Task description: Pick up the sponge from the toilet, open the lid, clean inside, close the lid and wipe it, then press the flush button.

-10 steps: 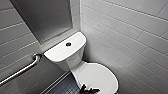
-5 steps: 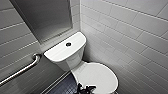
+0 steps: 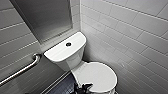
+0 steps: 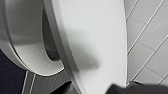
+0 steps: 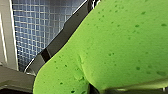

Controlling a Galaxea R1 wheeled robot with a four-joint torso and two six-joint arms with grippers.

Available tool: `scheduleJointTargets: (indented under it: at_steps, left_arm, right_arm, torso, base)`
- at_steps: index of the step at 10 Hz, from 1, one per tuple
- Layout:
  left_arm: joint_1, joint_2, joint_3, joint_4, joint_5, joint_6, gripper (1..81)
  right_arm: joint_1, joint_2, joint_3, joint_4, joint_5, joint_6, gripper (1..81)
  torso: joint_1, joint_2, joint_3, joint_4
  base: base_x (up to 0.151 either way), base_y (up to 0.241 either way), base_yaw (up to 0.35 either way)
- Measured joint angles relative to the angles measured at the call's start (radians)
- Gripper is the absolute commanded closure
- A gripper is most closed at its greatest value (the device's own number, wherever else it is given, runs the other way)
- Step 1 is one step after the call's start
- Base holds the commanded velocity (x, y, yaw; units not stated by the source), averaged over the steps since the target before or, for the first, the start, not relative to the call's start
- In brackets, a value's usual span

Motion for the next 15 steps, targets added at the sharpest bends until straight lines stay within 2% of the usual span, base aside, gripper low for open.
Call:
scheduleJointTargets:
  at_steps: [4, 8, 11, 15]
  left_arm:
    - [-0.031, 0.041, 0.004, 0.000, 0.027, -0.007, 1.0]
    - [-0.041, 0.001, 0.042, 0.000, 0.011, -0.020, 1.0]
    - [-0.082, -0.064, 0.073, -0.007, -0.109, -0.028, 1.0]
    - [-0.099, -0.122, 0.108, -0.008, -0.197, -0.030, 1.0]
  right_arm:
    - [0.000, 0.001, 0.000, 0.000, 0.000, 0.000, 81.1]
    - [0.000, 0.000, 0.000, 0.000, 0.000, 0.000, 81.1]
    - [0.000, -0.001, 0.000, 0.000, 0.000, 0.000, 81.1]
    - [-0.001, -0.002, 0.000, 0.000, 0.000, 0.000, 81.1]
  torso:
    - [0.000, 0.000, 0.000, 0.000]
    - [0.000, 0.000, 0.000, 0.000]
    - [0.000, 0.000, 0.000, 0.000]
    - [0.000, 0.000, 0.000, 0.000]
  base:
    - [0.000, 0.000, 0.000]
    - [0.000, 0.000, 0.000]
    - [0.000, 0.000, 0.000]
    - [0.000, 0.000, 0.000]
